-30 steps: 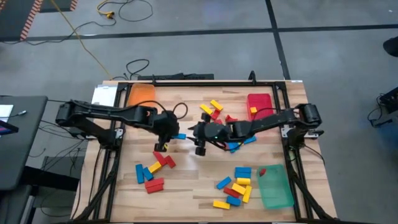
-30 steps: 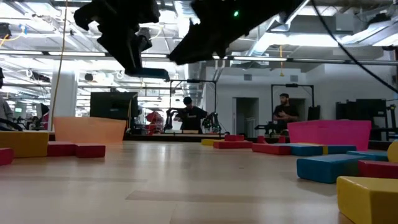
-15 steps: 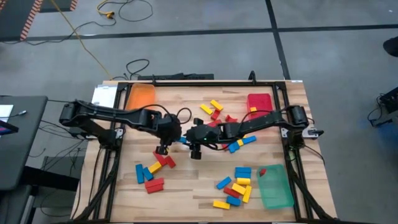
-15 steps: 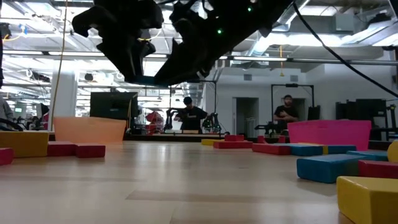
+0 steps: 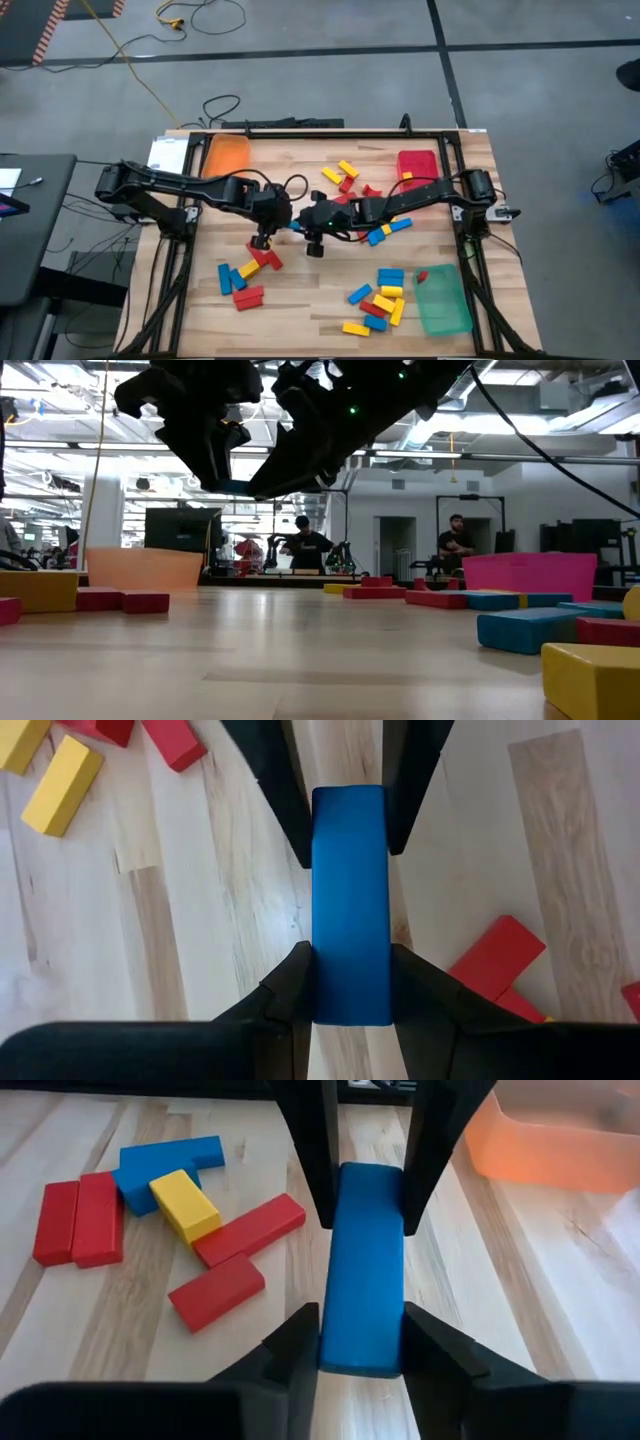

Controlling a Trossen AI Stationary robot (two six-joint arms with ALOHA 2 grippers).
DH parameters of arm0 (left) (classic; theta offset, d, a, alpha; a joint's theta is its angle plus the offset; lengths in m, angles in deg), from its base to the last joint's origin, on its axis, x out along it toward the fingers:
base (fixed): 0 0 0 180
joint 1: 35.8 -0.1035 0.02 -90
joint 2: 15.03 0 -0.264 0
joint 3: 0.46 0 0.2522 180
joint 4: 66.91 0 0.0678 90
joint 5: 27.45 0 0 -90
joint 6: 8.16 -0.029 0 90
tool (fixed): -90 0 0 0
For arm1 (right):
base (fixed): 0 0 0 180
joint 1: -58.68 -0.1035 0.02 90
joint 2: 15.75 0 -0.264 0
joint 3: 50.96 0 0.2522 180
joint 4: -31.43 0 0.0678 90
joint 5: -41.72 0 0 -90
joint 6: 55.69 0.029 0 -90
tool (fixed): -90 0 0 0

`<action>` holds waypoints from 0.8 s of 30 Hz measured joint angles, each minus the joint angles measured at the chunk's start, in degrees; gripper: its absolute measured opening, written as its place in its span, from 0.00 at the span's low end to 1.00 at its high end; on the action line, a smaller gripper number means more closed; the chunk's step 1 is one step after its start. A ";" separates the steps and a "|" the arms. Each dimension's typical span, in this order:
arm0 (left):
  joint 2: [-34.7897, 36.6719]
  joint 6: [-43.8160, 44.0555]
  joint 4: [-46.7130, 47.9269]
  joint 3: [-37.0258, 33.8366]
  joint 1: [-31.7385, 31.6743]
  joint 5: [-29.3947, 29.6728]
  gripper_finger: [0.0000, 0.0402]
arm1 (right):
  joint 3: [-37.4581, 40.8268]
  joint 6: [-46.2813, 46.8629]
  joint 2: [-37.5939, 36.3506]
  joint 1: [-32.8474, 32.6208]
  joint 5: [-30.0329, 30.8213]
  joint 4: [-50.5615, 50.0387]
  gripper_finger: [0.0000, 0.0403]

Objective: Sort blocks
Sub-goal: Put the blue rectangle block into the orange bin

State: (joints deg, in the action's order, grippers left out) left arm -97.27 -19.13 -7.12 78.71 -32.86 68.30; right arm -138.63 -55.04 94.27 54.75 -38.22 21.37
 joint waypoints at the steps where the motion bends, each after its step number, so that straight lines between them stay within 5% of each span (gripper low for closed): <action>1: 0.00 0.13 -0.08 0.00 0.00 -0.05 0.24 | 0.00 0.09 0.00 0.00 0.02 -0.04 0.32; 11: 0.08 1.79 -0.40 -0.02 0.07 -0.60 0.24 | 0.00 0.86 -0.04 0.00 0.10 -0.40 0.25; 18: 6.33 2.02 -2.65 0.00 0.28 0.18 0.54 | -0.04 0.30 -0.04 -0.51 0.56 1.95 0.25; 24: 19.30 0.84 -7.59 0.00 0.22 0.64 0.61 | -0.04 -1.69 -0.07 -0.87 0.52 7.31 0.25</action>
State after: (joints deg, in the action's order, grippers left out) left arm -77.97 -18.28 -14.71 78.71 -32.64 68.95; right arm -138.67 -56.73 94.20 53.88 -37.71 28.68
